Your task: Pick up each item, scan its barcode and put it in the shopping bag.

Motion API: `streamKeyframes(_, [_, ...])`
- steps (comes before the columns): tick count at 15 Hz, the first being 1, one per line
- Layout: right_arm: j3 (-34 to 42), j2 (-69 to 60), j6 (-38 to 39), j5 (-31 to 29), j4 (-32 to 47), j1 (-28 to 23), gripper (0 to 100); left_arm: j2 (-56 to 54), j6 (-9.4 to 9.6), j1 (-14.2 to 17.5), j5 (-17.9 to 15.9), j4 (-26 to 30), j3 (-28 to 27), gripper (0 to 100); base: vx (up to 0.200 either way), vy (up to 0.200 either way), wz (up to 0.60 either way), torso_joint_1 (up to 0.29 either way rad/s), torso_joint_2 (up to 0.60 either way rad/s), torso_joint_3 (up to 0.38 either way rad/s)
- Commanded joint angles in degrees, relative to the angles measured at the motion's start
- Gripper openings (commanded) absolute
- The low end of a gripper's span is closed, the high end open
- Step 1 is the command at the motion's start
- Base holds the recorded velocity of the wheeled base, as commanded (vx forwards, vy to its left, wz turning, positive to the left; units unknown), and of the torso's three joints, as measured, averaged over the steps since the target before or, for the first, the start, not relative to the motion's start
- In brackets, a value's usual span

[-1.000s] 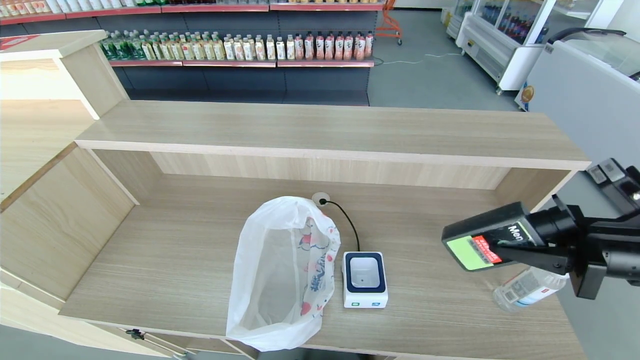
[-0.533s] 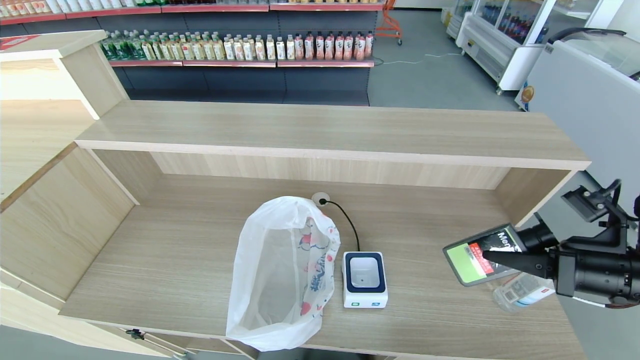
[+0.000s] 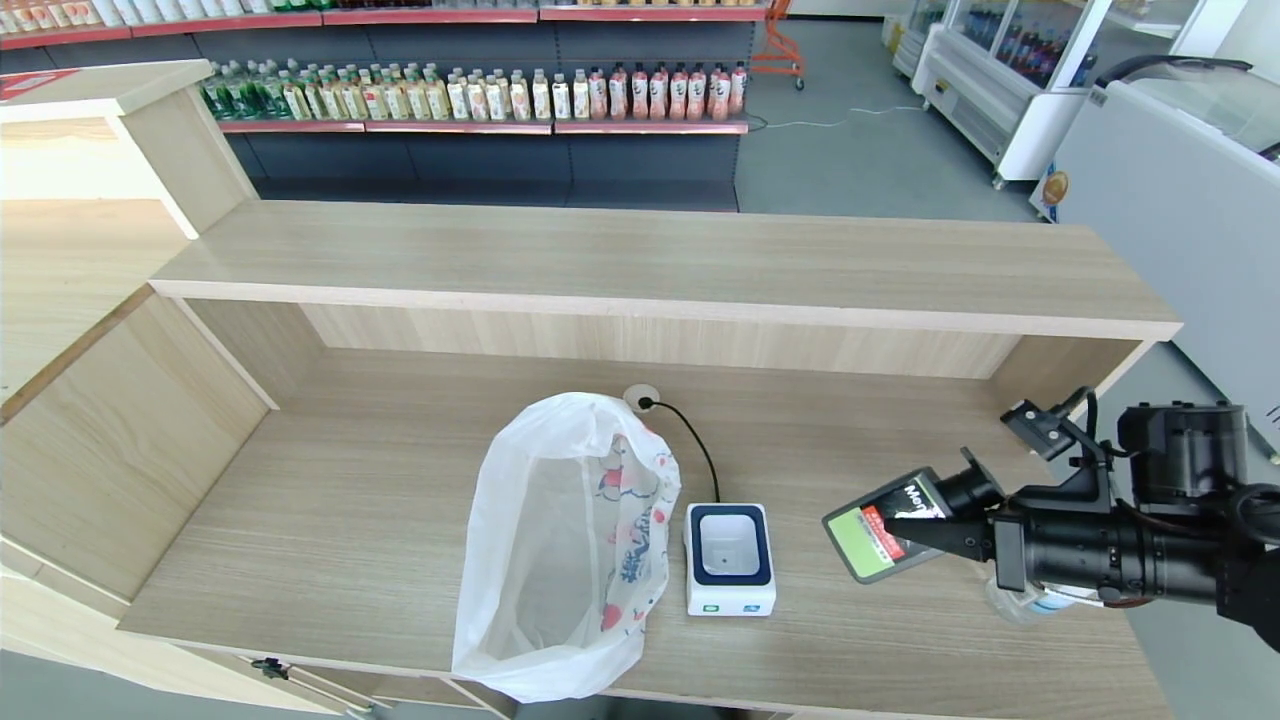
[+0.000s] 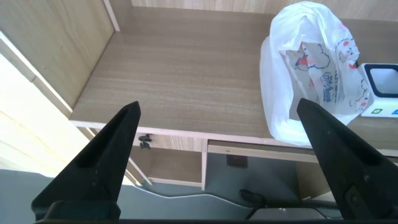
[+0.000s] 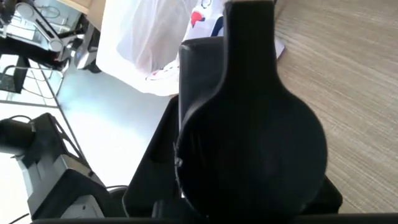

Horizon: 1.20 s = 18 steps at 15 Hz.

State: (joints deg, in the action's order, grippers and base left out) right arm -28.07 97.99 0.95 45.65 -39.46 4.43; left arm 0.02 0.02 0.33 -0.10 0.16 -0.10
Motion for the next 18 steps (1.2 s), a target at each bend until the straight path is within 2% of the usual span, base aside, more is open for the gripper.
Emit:
streamKeyframes(1, [-0.2,4.4,0.0,-0.3,-1.8,3.0,0,0.0,-0.02,0.0,0.0,0.0,0.0,100,0.000,0.000,0.00,0.000,0.00,0.000])
streamKeyframes(5, [-3.4,9.0,0.2,-3.6,-2.8,6.7,0,0.0,0.06,0.0,0.0,0.0,0.0,100,0.000,0.000,0.00,0.000,0.00,0.000])
streamKeyframes(9, [-4.5,16.6,0.4,-8.9,-12.2,9.0,0,0.0,-0.02,0.0,0.0,0.0,0.0,100,0.000,0.000,0.00,0.000,0.00,0.000])
streamKeyframes(11, [-4.4,18.5,3.2,-10.2,-16.5,10.7,0,0.0,0.06,0.0,0.0,0.0,0.0,100,0.000,0.000,0.00,0.000,0.00,0.000])
streamKeyframes(14, [-5.5,19.0,7.4,-12.3,-17.8,13.7,0,0.0,0.06,0.0,0.0,0.0,0.0,100,0.000,0.000,0.00,0.000,0.00,0.000])
streamKeyframes(18, [-5.6,23.8,8.0,-14.9,-23.0,16.1,0,0.0,0.06,0.0,0.0,0.0,0.0,100,0.000,0.000,0.00,0.000,0.00,0.000])
